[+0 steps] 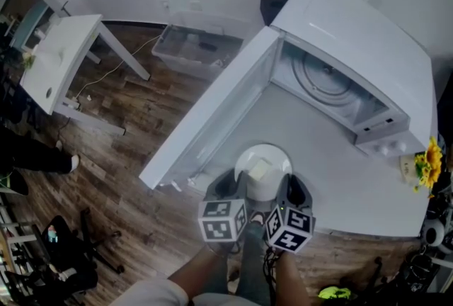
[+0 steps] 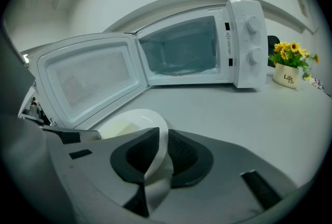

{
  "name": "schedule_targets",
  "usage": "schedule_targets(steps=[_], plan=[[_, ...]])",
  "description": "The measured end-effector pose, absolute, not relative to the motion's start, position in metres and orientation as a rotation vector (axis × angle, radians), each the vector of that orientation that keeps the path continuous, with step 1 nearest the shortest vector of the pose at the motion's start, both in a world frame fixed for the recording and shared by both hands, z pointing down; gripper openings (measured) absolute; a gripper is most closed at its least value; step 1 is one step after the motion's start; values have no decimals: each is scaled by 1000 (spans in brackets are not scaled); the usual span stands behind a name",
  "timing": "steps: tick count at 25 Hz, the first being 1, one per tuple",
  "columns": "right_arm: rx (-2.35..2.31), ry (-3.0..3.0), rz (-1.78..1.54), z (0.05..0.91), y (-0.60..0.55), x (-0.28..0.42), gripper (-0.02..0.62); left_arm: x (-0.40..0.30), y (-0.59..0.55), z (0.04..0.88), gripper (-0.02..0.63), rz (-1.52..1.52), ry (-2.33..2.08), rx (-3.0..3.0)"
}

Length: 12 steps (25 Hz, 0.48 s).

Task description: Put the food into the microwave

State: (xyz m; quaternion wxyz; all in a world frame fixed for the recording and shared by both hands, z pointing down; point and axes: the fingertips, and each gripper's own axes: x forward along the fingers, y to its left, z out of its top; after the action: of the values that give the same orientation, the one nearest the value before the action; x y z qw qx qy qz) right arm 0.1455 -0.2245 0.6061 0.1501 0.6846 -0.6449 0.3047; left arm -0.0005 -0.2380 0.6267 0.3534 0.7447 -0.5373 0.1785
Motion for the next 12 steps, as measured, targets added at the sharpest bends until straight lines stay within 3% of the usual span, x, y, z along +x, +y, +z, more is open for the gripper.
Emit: schedule_targets(steps=[12], plan=[[2075,-1863,843,571,-236,178,64,32,-257,591,95,410,-1360,2027]])
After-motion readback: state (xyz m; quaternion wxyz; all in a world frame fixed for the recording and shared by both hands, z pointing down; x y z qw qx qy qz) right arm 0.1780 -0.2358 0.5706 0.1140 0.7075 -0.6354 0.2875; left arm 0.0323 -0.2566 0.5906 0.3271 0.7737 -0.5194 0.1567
